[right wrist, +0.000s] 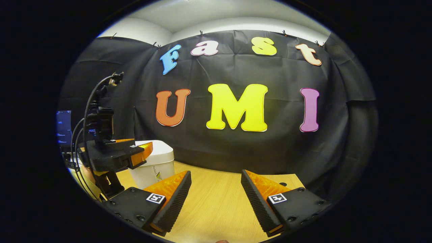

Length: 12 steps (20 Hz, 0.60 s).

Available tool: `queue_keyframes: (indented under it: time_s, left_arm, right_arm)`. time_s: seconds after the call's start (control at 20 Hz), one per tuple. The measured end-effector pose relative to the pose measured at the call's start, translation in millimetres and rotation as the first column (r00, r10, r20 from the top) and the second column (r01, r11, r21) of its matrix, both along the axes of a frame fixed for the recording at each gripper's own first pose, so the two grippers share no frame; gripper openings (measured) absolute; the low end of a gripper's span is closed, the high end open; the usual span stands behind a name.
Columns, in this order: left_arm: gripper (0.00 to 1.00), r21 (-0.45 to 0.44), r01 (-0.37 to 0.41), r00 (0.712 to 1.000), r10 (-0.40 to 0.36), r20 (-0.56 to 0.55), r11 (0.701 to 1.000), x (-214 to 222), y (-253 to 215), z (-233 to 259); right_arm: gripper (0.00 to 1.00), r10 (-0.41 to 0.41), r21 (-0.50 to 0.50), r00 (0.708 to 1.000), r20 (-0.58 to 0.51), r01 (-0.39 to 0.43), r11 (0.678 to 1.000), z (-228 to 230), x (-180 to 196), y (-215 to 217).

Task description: Press the lid of the desktop garbage bin to open it, pick up the crumpled paper on the desktop and throw it into the bin, then pick up the pop can on the desktop and drop it into the bin, and finally close the garbage bin lid.

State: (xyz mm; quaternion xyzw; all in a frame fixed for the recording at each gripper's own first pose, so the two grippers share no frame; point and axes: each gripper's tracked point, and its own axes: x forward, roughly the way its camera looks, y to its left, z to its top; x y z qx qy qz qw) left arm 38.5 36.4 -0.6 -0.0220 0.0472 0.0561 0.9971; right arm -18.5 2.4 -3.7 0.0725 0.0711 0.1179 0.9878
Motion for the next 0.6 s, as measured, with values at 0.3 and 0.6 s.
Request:
queue_keyframes:
  time_s: [0.3,0.6]
  left_arm:
    - [0.95,-0.033,0.061,0.998,-0.060,0.025,0.998,-32,-32,3]
    - [0.95,-0.053,0.090,0.994,-0.086,0.072,0.995,-54,-38,20]
  right_arm:
    - [0.95,-0.031,-0.001,0.998,0.053,0.031,1.000,9,0,-10]
    - [0.94,-0.065,-0.018,0.995,0.070,0.066,0.998,9,7,-19]
